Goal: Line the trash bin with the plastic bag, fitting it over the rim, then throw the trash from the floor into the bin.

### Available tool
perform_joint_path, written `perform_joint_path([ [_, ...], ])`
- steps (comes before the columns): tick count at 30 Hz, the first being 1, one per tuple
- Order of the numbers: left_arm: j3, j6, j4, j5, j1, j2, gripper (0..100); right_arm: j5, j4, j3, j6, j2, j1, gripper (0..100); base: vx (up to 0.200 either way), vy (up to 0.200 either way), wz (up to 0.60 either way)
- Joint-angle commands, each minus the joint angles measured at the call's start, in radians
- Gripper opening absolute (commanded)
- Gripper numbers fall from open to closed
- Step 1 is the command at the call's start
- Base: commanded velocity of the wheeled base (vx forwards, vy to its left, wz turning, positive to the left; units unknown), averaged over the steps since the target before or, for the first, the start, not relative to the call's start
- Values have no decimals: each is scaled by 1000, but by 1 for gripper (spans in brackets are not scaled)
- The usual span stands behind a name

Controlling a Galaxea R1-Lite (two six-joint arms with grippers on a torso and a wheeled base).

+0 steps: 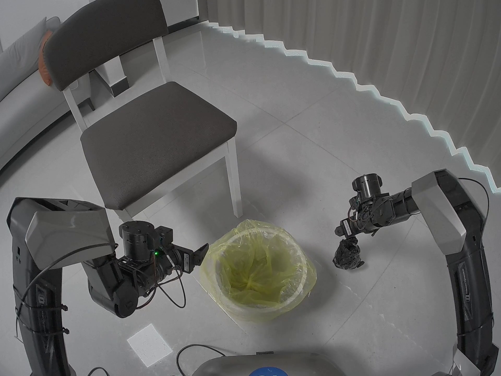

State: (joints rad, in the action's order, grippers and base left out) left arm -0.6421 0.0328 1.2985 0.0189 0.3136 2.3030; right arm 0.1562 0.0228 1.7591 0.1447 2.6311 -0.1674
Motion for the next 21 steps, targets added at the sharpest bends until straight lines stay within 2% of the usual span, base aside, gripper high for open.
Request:
perform_joint_path([
  [1, 81, -2, 56, -5, 22, -42, 100, 0, -43, 92, 4, 127, 29, 100, 0, 0, 0],
  [21, 84, 7, 65, -27, 47, -34, 100, 0, -41, 155, 10, 225, 32, 100, 0, 0, 0],
])
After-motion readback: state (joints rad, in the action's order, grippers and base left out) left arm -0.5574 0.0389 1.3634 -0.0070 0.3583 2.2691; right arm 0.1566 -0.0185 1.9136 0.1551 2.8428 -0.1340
